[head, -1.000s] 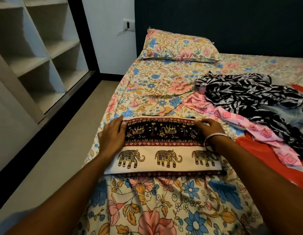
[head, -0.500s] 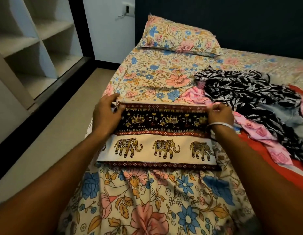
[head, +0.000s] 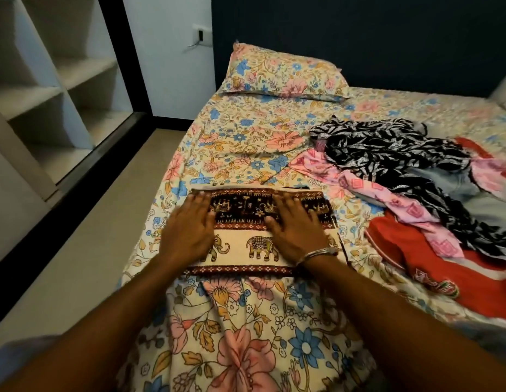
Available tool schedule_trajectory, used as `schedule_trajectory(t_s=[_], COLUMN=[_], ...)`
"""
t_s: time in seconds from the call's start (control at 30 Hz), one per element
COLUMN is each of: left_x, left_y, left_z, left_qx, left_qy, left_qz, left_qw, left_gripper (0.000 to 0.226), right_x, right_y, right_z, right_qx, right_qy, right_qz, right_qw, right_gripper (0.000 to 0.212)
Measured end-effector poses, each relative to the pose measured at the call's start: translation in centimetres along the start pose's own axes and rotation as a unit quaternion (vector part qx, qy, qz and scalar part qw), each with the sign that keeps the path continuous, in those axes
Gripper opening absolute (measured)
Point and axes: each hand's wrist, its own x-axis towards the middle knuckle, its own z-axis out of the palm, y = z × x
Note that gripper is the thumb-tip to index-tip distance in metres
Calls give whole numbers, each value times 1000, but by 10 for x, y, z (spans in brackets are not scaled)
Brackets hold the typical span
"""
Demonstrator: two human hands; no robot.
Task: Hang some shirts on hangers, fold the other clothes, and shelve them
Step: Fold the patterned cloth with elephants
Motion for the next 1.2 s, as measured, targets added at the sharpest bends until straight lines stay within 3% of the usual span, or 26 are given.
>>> schedule_trajectory(t_s=[0.13, 0.2, 0.3, 0.37, 0.47, 0.63, 0.8, 0.87, 0.93, 1.03, 1.13, 1.2], left_x=[2, 1, 1, 4, 2, -3, -21, -28, -35, -36, -31, -30], left_y=[-9, 9, 42, 46, 31, 10, -12, -11, -4, 1, -3, 5], left_z=[-14, -23, -29, -21, 3, 2, -25, -34, -47, -52, -48, -53], left_qx=[4, 7, -32, -70, -19, 11, -35, -32, -112, -341, -464, -502], left_qy=[20, 87, 110, 48, 3, 11, 36, 60, 25, -57, -76, -108], left_qz=[-43, 8, 122, 113, 48, 7, -64, -81, -114, -146, -180, -172], left_qw=[999, 996, 986, 990, 999, 1000, 997, 994, 987, 927, 864, 841], left_gripper=[64, 67, 67, 65, 65, 66, 65, 66, 64, 69, 89, 71], right_x=[13, 22, 23, 14, -1, -21, -25, -23, -23, -25, -29, -27], right_y=[35, 28, -4, -23, -18, 27, 53, 45, 34, 25, 10, 3], right_z=[-8, -17, -28, -23, 0, -8, -40, -59, -75, -84, -91, -90], right_qx=[10, 34, 31, 62, 28, 15, 103, 190, 340, 483, 573, 595], right_qy=[-7, 23, 97, 53, -41, -22, 2, 39, 43, -19, -76, -101], right_qz=[94, 125, 25, -71, -78, 49, 191, 238, 297, 323, 302, 286], right_qw=[996, 991, 995, 994, 996, 998, 976, 952, 891, 814, 758, 744], right_gripper=[69, 74, 75, 72, 69, 74, 72, 67, 66, 60, 44, 39])
